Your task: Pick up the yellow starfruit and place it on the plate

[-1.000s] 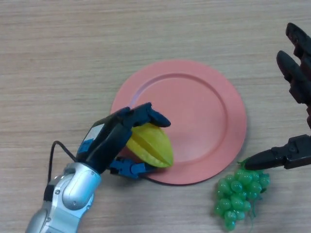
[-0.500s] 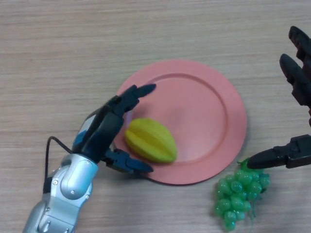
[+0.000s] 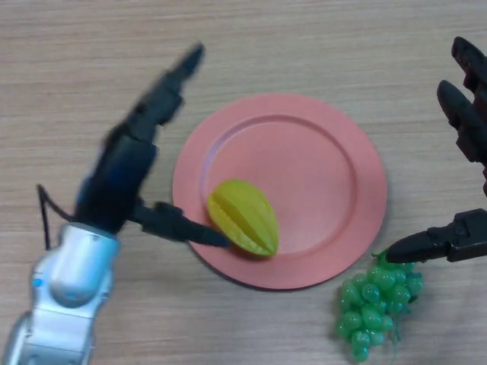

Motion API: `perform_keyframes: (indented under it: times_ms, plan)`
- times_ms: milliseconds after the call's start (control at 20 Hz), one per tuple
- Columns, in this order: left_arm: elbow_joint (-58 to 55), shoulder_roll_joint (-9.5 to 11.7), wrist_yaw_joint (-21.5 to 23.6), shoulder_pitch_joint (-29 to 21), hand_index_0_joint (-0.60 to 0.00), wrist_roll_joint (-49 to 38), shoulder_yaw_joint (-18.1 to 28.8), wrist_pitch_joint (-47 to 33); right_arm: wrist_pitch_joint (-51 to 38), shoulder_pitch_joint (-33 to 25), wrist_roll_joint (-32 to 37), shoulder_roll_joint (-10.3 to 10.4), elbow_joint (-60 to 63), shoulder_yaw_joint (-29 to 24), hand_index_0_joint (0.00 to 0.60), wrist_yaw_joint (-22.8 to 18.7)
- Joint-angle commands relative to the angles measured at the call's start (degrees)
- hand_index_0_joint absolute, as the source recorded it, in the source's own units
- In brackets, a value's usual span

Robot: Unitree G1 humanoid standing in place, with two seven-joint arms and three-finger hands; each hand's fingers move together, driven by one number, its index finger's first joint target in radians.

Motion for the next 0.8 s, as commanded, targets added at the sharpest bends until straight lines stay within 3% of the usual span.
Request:
perform_keyframes:
  times_ms: [50, 300, 450, 800]
  plan:
    - [-8.04, 2.31, -1.00, 0.02, 0.000, -10.47, 6.07, -0.68, -7.95, -1.62, -0.34, -1.38, -3.66, -1.81, 0.000, -0.54]
    - [-12.86, 3.88, -2.29, 1.85, 0.000, -19.65, 10.33, 4.09, -5.90, -2.32, -0.89, -1.05, -4.49, -0.60, 0.000, -1.82]
    - [-12.71, 4.17, -1.30, 2.23, 0.000, -17.48, 10.87, 3.24, -1.39, -4.60, 0.16, -2.01, -6.14, -1.64, 0.000, -2.40]
    - [-17.19, 4.19, -3.44, 4.37, 0.000, -21.61, 12.64, 5.12, -1.48, -5.31, -0.22, -2.06, -5.97, -1.43, 0.000, -2.88]
